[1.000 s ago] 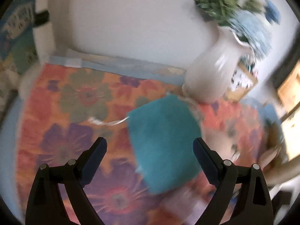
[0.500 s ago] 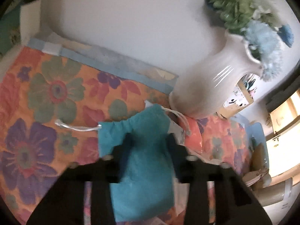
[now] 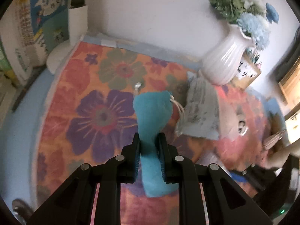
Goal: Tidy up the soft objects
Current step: 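Grasp the teal mask with the left tool while the right tool grasps the lavender wipes pack, then carry the mask in the left tool and wipes in the right tool to the glass bowl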
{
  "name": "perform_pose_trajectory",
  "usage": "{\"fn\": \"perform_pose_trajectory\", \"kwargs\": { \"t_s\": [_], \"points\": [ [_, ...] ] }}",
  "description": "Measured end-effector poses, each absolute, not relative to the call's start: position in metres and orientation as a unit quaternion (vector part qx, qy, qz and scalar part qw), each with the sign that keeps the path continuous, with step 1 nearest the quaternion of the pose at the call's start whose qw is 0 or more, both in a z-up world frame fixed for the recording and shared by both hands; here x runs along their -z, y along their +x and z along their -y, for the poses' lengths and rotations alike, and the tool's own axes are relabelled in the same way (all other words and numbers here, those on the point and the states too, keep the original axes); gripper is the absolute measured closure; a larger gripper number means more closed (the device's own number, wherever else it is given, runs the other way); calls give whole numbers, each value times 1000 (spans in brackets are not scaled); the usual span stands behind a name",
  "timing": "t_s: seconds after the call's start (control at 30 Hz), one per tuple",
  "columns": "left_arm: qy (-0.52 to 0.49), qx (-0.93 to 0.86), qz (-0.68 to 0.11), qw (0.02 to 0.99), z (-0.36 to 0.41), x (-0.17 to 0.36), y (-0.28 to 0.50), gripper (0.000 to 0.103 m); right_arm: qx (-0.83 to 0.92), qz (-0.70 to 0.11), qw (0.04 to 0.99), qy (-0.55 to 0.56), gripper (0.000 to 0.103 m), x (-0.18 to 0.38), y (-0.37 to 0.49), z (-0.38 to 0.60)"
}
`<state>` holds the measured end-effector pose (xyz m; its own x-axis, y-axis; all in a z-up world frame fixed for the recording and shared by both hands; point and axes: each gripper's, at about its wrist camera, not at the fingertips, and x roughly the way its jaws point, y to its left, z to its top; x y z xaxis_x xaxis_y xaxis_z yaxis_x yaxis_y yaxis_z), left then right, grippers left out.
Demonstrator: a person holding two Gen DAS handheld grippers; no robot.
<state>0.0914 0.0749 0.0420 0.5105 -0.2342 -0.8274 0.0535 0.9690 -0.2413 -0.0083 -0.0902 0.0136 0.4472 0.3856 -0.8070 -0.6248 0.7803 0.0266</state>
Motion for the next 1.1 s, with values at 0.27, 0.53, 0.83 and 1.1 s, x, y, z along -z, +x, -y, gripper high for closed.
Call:
{"fn": "perform_pose_trajectory", "kwargs": {
  "t_s": [0.27, 0.53, 0.83, 1.1],
  "points": [
    [1, 67, -482, 874, -52, -25, 78, 26, -295, -434, 837, -155, 44, -9, 5, 92],
    [39, 58, -464, 883, -43, -17, 66, 59, -273, -455, 839, -118, 30, -7, 21, 90],
    [-12, 124, -422, 898, -48, -41, 32, 90, -279, -424, 853, -120, 64, -16, -2, 81],
    [-7, 186, -394, 900, -28, -59, -19, 90, -246, -425, 871, -24, 64, -30, -44, 136]
  ]
}}
